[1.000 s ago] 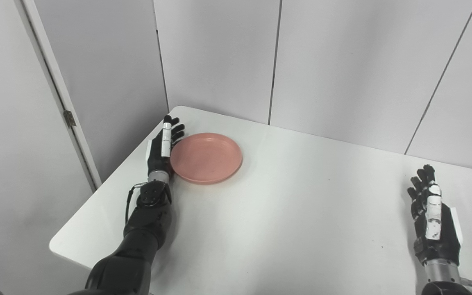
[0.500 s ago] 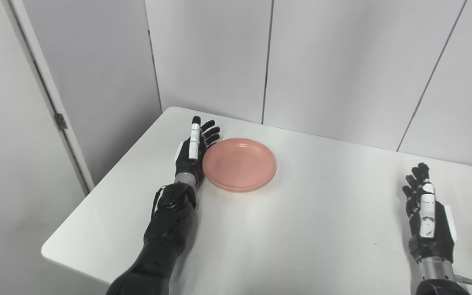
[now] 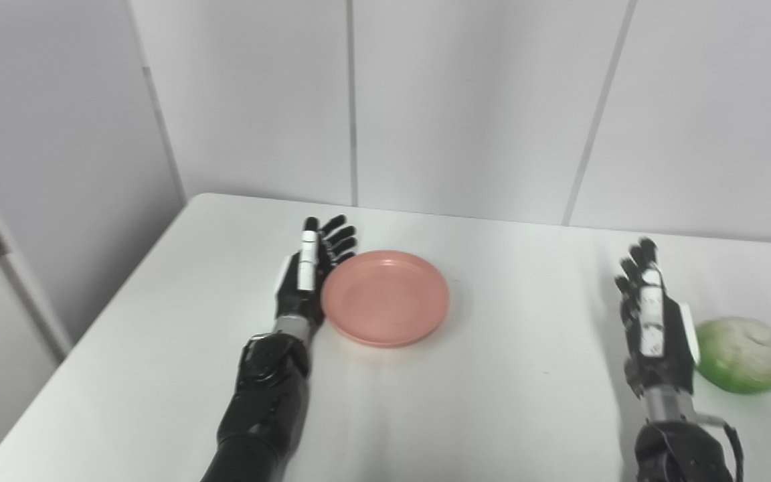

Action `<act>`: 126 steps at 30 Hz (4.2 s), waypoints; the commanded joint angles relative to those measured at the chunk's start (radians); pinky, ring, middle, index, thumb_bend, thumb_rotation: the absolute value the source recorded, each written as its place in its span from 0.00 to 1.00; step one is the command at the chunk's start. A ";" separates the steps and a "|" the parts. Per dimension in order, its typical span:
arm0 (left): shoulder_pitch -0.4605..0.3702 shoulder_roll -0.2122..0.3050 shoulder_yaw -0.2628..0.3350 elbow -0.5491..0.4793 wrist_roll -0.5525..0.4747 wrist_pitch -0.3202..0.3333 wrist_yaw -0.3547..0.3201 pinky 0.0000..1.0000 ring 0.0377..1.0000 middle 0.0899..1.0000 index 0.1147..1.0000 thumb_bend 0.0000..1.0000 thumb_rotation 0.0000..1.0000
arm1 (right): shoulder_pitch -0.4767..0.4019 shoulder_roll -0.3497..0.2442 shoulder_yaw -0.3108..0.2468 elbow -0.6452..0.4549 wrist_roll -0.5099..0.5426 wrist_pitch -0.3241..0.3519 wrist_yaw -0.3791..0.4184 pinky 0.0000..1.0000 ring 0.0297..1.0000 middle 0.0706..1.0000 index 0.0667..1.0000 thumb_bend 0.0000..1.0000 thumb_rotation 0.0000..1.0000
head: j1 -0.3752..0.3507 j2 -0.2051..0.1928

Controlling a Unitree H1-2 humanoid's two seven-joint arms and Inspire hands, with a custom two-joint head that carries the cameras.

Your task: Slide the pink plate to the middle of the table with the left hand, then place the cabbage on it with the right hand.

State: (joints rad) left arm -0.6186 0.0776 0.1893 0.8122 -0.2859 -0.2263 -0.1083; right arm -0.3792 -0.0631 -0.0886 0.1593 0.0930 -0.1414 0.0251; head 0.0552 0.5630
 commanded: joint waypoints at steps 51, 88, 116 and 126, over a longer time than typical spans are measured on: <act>-0.057 -0.003 -0.013 0.218 -0.025 -0.051 -0.221 0.88 0.85 0.81 0.78 0.84 0.96 | -0.071 -0.513 0.300 -0.205 -1.092 0.563 0.239 0.94 0.92 0.95 1.00 1.00 0.67 | -0.571 -0.008; -0.022 -0.014 -0.026 0.148 -0.009 -0.025 -0.204 0.87 0.85 0.81 0.76 0.84 0.96 | -0.042 -0.445 0.235 -0.058 -0.822 0.456 0.027 0.35 0.40 0.47 0.47 0.51 0.00 | -0.541 0.018; 0.059 -0.109 -0.102 -0.051 0.088 0.059 -0.068 0.91 0.85 0.81 0.77 0.81 1.00 | -0.172 -0.204 0.316 -0.139 -0.790 0.278 -0.091 0.32 0.39 0.48 0.46 0.51 0.00 | -0.125 0.031; 0.056 -0.160 -0.120 -0.040 0.131 0.004 0.011 0.99 0.90 0.85 0.82 0.82 1.00 | -0.245 -0.124 0.404 0.037 -0.757 0.173 -0.080 0.34 0.40 0.48 0.45 0.51 0.00 | 0.054 0.029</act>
State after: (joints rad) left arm -0.5837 -0.0667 0.0754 0.7399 -0.1674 -0.2103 -0.1203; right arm -0.5582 -0.1973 0.3155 0.2015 -0.6689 0.0931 -0.0335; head 0.1073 0.5921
